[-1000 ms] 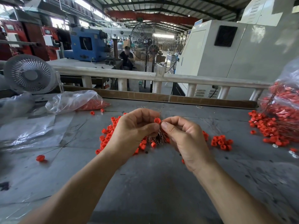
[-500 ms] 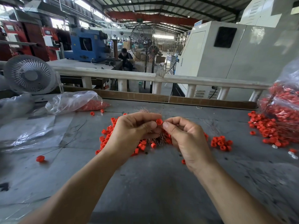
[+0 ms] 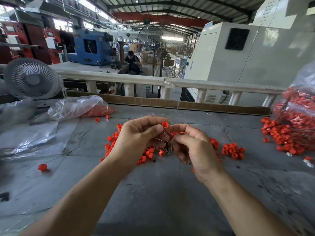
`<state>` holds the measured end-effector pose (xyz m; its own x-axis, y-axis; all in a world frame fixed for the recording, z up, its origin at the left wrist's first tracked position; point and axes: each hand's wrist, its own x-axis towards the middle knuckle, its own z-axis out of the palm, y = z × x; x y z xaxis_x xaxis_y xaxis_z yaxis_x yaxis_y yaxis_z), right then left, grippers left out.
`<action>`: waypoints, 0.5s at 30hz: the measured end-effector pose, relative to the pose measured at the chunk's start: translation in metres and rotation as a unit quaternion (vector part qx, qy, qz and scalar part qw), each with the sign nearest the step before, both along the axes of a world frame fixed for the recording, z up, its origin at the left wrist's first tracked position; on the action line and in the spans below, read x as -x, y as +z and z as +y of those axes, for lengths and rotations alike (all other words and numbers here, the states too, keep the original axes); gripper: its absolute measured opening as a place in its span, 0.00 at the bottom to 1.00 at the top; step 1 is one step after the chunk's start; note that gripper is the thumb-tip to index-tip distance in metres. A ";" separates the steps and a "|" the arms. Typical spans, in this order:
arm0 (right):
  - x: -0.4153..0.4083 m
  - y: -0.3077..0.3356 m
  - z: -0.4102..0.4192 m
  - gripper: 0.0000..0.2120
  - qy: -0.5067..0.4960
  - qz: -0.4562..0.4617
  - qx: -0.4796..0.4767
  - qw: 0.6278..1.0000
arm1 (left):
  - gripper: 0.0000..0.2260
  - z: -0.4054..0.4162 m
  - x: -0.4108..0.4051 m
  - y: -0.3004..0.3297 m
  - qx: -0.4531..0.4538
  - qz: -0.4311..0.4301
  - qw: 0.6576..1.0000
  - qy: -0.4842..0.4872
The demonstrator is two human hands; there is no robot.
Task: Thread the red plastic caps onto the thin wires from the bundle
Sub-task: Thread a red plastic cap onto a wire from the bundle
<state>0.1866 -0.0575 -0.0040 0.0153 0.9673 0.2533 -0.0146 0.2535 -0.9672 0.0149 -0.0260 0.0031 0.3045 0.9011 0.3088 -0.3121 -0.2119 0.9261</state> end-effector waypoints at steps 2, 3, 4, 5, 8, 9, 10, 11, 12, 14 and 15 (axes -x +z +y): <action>0.001 -0.002 0.000 0.13 0.014 -0.006 0.004 1.000 | 0.09 -0.001 0.000 0.001 0.005 -0.005 1.000 -0.009; 0.001 -0.003 0.001 0.12 0.022 -0.010 0.006 1.000 | 0.09 -0.001 -0.001 0.001 0.009 -0.008 1.000 -0.016; 0.001 -0.003 0.001 0.12 0.029 -0.016 0.008 0.999 | 0.08 -0.001 -0.001 0.001 0.014 -0.011 1.000 -0.023; 0.001 -0.003 0.001 0.12 0.036 -0.022 0.009 0.999 | 0.08 -0.001 -0.001 0.001 0.019 -0.015 0.999 -0.030; -0.002 -0.004 0.002 0.13 0.052 -0.043 0.016 0.998 | 0.08 -0.001 -0.001 0.001 0.033 -0.026 0.998 -0.046; -0.003 -0.004 0.002 0.12 0.050 -0.059 0.018 0.997 | 0.09 0.000 -0.001 0.001 0.036 -0.028 0.998 -0.049; -0.005 -0.004 0.002 0.10 0.039 -0.081 0.020 0.996 | 0.10 0.000 -0.001 0.001 0.039 -0.030 0.998 -0.050; -0.007 -0.003 0.004 0.08 0.016 -0.106 0.021 0.994 | 0.11 0.000 -0.001 0.001 0.041 -0.033 0.997 -0.048; -0.010 -0.003 0.006 0.07 -0.019 -0.138 0.021 0.990 | 0.11 0.000 -0.001 0.001 0.043 -0.035 0.997 -0.044; -0.022 -0.002 0.010 0.06 -0.120 -0.228 0.009 0.966 | 0.11 0.000 -0.001 0.001 0.047 -0.031 0.998 -0.035; -0.031 -0.002 0.012 0.06 -0.172 -0.285 0.001 0.943 | 0.11 0.000 0.000 0.001 0.050 -0.029 0.998 -0.032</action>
<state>0.2172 -0.0458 -0.0055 0.1898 0.9306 0.3131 0.5908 0.1465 -0.7934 0.0153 -0.0264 0.0043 0.3465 0.9078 0.2362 -0.3753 -0.0966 0.9219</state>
